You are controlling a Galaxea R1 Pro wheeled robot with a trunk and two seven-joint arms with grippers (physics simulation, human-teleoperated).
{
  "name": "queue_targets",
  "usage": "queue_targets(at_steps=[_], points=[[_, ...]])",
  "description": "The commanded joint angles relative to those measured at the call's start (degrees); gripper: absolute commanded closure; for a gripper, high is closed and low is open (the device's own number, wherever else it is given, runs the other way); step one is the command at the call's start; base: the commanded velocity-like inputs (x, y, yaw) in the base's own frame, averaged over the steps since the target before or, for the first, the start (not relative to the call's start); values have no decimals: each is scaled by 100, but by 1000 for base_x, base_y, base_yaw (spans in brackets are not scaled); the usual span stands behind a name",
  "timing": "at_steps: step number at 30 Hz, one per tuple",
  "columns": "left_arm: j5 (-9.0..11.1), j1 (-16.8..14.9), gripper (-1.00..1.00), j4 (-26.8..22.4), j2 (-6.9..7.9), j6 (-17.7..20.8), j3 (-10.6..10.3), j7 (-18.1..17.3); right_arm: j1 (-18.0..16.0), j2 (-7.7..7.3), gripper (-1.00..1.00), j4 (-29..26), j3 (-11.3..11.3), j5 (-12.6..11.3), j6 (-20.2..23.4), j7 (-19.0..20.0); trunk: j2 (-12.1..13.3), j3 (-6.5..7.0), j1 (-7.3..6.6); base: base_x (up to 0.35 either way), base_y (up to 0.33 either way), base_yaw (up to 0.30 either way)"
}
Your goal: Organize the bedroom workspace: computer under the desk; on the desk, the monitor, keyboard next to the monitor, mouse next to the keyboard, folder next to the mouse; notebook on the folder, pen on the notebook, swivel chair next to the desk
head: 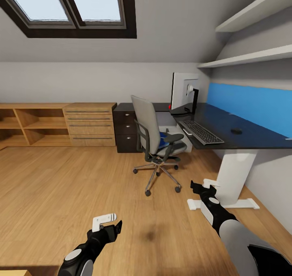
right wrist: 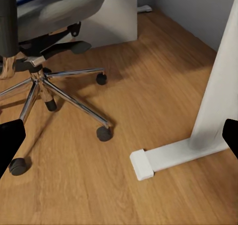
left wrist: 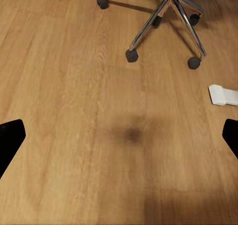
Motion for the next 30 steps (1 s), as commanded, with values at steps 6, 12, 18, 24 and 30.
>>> queue_targets(at_steps=[6,12,18,24,30], points=[[66,-1,-100,-77,1,24,5,63,-2,0,-100,17,-8,-2,-22,-5,-2,-4,-1,39,0,0],[92,-1,-100,-93,-7,40,11,71,4,8,-100,48,14,-2,-22,-5,-2,-4,-1,251,0,0],[85,-1,-100,-93,-1,56,33,76,5,9,-100,61,17,-2,-22,-8,-2,-4,-1,264,-19,0],[67,-1,-100,-52,1,56,60,84,5,10,-100,225,18,-2,-22,-13,-2,-4,-1,207,-164,0],[67,-1,-100,-13,2,51,64,85,5,10,-100,271,17,-2,-22,-18,-2,-4,-1,207,-238,0]])
